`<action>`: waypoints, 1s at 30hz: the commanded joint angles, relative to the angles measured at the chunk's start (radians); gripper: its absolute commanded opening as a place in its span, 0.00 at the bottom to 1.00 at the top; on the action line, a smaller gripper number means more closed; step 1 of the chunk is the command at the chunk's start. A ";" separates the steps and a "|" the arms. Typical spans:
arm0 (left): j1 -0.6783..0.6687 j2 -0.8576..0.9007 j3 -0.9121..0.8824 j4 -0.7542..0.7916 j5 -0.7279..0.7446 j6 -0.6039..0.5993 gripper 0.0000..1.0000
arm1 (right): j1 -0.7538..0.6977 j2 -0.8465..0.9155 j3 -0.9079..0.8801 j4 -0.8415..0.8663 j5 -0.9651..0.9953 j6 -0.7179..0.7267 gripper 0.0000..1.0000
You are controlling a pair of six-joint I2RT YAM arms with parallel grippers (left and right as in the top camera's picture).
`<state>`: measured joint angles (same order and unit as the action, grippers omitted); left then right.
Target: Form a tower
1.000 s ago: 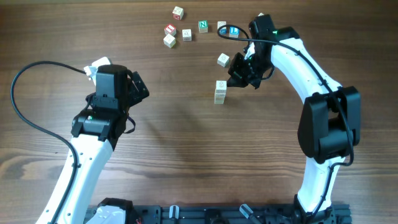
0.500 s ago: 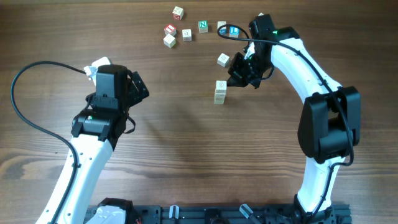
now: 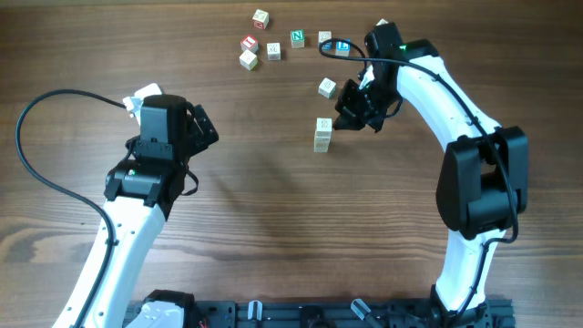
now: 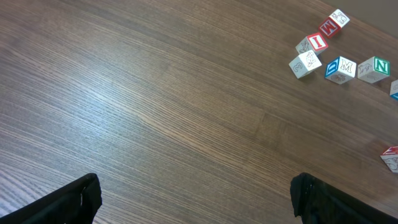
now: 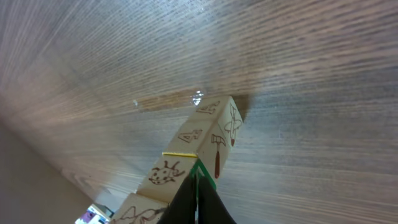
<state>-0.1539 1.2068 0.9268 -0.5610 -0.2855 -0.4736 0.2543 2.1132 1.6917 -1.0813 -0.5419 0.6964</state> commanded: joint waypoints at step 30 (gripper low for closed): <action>0.007 -0.006 0.005 0.002 0.005 -0.010 1.00 | -0.098 -0.082 0.094 0.000 0.248 -0.135 0.27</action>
<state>-0.1539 1.2068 0.9268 -0.5610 -0.2855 -0.4736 0.1600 2.1124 1.7084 -1.0721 -0.3794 0.6453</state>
